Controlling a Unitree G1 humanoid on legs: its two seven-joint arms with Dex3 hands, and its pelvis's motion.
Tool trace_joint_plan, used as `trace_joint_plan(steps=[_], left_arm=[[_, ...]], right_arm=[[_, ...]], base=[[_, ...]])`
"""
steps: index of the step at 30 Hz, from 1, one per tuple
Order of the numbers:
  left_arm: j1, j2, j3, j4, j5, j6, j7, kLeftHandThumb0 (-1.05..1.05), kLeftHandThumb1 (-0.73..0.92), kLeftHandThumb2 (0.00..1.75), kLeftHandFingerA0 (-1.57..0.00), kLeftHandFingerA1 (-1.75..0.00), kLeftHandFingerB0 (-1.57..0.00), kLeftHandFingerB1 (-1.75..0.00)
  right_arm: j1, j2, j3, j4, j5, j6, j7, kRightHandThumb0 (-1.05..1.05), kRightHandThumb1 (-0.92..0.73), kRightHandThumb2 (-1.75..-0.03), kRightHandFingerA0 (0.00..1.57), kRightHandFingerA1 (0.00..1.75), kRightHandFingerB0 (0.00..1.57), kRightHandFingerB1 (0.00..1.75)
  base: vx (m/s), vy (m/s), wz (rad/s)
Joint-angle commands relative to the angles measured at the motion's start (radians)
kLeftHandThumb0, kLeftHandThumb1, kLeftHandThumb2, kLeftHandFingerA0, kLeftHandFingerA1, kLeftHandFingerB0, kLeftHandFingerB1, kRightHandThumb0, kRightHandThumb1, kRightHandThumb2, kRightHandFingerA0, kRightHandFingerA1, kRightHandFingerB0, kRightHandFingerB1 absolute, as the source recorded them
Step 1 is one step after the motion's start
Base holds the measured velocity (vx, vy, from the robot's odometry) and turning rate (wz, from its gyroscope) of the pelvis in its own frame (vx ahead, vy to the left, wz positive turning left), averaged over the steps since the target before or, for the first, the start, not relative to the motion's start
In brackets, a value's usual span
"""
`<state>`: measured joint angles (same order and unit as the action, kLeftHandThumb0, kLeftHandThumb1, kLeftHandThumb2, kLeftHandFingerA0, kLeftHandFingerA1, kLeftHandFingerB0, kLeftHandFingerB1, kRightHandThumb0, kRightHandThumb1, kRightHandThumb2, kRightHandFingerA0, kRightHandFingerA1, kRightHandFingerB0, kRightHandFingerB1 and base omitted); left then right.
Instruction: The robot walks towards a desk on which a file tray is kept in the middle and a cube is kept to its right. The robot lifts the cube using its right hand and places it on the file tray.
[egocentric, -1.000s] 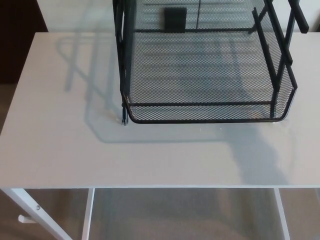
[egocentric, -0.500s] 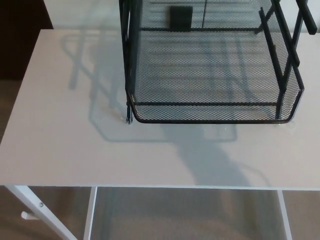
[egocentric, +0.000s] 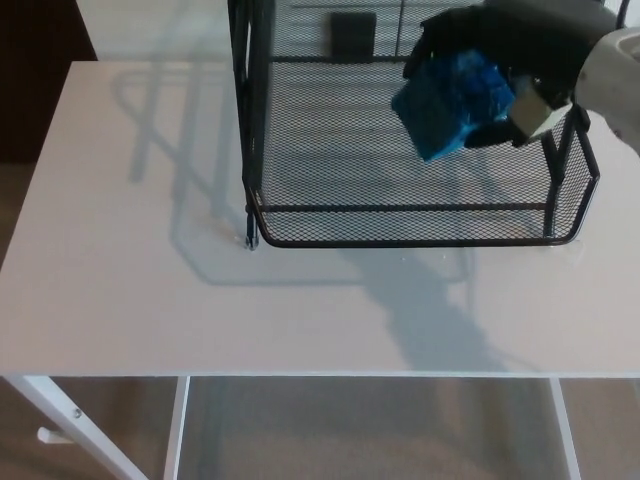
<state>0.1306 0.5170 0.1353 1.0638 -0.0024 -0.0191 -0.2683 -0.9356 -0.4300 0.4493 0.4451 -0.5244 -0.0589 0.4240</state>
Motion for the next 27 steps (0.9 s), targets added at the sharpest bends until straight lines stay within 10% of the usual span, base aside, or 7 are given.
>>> trace_joint_plan(steps=[1,4,5,6,13,14,27], left_arm=[[-0.008,0.018,0.002,0.001,0.007,-0.004,0.001,-0.66,0.71,1.0,-0.25,-0.56,-0.12,-0.45],[-0.004,0.025,-0.017,0.021,0.027,-0.043,0.004,-0.67,0.71,1.02,-0.27,-0.56,-0.11,-0.45],[-0.001,0.023,-0.006,0.013,0.011,-0.022,-0.002,-0.65,0.71,1.0,-0.27,-0.55,-0.16,-0.46],[-0.002,0.022,-0.006,0.01,0.012,-0.015,0.005,-0.66,0.71,1.01,-0.29,-0.57,-0.16,-0.46],[-0.016,0.018,0.003,0.033,0.002,-0.016,-0.001,-0.61,0.88,0.66,-0.28,-0.48,-0.19,-0.31],[-0.007,0.02,0.002,0.015,0.002,-0.014,-0.006,-0.65,0.71,1.0,-0.23,-0.55,-0.11,-0.45],[-0.004,0.019,-0.01,0.047,0.022,-0.031,0.01,-0.67,0.7,1.0,-0.27,-0.56,-0.16,-0.45]], right_arm=[[0.006,-0.009,0.009,-0.01,-0.011,-0.017,0.051,-0.2,-0.65,-0.76,0.99,1.44,0.95,0.65],[0.024,-0.014,0.015,-0.06,-0.035,-0.018,0.037,-0.34,-0.72,-0.61,0.8,0.97,0.51,0.4],[0.006,-0.027,0.042,-0.096,-0.08,0.029,0.089,-0.5,-0.62,-0.67,0.03,0.33,0.04,0.18],[-0.002,-0.034,0.049,-0.113,-0.095,0.042,0.105,-0.7,-0.54,-0.75,0.0,0.0,0.0,0.01],[-0.014,-0.033,0.012,-0.163,-0.137,0.041,0.023,-0.96,-0.56,-0.94,0.0,0.27,0.0,0.08],[-0.03,-0.035,-0.013,-0.181,-0.121,0.053,0.039,-0.93,-0.55,-0.92,0.0,0.23,0.0,0.0],[0.038,-0.198,-0.349,-0.463,0.06,0.207,0.22,-0.92,-0.54,-0.81,0.0,0.11,0.0,0.0]], base=[[0.0,0.0,0.0],[0.0,0.0,0.0],[0.0,0.0,0.0],[0.0,0.0,0.0],[0.0,0.0,0.0],[0.0,0.0,0.0],[0.0,0.0,0.0]])
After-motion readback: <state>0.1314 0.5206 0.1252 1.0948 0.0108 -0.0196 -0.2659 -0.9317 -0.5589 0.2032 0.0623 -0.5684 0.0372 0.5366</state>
